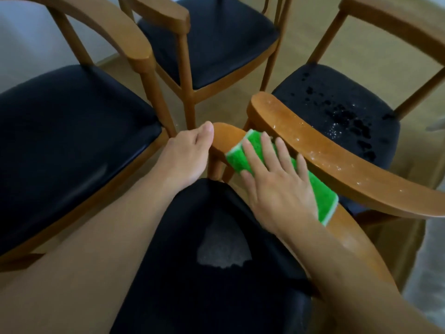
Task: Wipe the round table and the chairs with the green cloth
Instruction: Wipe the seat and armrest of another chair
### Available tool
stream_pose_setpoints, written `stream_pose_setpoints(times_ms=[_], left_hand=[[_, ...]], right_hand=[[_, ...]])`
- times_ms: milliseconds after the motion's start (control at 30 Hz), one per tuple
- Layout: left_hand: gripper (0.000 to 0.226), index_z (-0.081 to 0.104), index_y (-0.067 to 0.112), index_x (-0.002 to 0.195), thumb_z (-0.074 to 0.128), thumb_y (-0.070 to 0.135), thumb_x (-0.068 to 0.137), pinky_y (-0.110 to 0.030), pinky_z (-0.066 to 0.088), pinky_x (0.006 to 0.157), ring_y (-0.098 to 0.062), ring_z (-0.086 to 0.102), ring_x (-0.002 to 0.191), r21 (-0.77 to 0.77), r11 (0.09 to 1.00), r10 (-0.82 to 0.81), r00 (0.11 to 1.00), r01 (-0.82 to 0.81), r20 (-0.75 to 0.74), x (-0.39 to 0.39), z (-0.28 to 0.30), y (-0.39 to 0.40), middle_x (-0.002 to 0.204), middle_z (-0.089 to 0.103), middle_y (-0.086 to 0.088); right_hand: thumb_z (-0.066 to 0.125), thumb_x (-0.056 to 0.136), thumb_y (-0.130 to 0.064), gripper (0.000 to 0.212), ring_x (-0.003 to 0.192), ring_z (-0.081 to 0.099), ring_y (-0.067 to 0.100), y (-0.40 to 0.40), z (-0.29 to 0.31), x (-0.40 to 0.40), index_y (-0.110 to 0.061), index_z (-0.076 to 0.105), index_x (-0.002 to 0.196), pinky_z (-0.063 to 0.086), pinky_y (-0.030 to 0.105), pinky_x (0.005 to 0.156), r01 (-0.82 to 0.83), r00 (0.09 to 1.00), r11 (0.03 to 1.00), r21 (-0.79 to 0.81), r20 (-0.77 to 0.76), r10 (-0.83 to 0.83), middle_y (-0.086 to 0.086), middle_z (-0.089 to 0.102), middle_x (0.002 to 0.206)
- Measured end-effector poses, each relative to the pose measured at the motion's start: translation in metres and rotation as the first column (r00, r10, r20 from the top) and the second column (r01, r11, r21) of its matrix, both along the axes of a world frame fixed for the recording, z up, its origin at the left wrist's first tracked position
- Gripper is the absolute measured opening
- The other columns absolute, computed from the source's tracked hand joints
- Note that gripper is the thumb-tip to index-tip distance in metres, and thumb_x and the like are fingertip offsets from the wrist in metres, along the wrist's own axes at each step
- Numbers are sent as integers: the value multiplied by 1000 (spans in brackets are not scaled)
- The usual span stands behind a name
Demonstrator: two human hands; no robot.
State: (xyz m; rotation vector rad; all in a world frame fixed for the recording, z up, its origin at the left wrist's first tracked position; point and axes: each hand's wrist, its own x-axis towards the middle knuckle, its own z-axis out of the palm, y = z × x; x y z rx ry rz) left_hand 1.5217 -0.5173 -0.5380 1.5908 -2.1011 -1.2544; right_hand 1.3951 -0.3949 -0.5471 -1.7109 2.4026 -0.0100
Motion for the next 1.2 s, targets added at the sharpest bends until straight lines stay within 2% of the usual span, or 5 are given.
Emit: stream_pose_setpoints(times_ms=[200, 467, 700, 1067, 1200], left_hand=[[67, 35, 28, 145, 17, 66, 93, -41, 39, 103, -14, 51, 121, 418, 898, 245, 945, -138, -215, 7, -9, -3, 142, 49, -2], [63, 47, 29, 139, 20, 64, 94, -44, 40, 103, -16, 49, 125, 432, 888, 283, 928, -158, -242, 7, -15, 0, 135, 56, 7], [64, 50, 31, 137, 15, 64, 94, -48, 31, 110, -16, 45, 130, 389, 913, 230, 945, -126, -233, 7, -14, -4, 135, 57, 6], [62, 41, 23, 143, 17, 58, 98, -36, 35, 98, -13, 39, 134, 463, 886, 194, 928, -26, -318, 21, -7, 20, 144, 47, 5], [60, 40, 23, 144, 23, 57, 98, -38, 39, 100, -12, 45, 129, 430, 902, 178, 937, -34, -299, 22, -7, 28, 141, 51, 6]], right_hand=[[42, 98, -34, 64, 148, 11, 29, -79, -11, 28, -29, 12, 154, 14, 53, 115, -197, 979, 974, -112, -82, 189, 5, 16, 161], [76, 77, -23, 97, 143, 26, 35, 78, -12, -15, -27, 16, 154, 23, 55, 111, -9, 971, 1000, -27, -240, 2, 11, 25, 157], [48, 85, -21, 94, 145, -9, 31, 10, -11, 4, -36, -19, 149, -2, 52, 115, -113, 977, 993, -21, -184, 108, 8, -8, 160], [27, 88, -24, 72, 148, 6, 32, 34, -13, -16, -33, 2, 154, 15, 55, 114, -341, 899, 940, 28, -281, 335, 3, -3, 163], [76, 69, -13, 97, 142, 22, 39, 143, -4, -36, -22, 26, 152, 25, 60, 108, -250, 912, 967, 53, -322, 254, 9, 17, 159]])
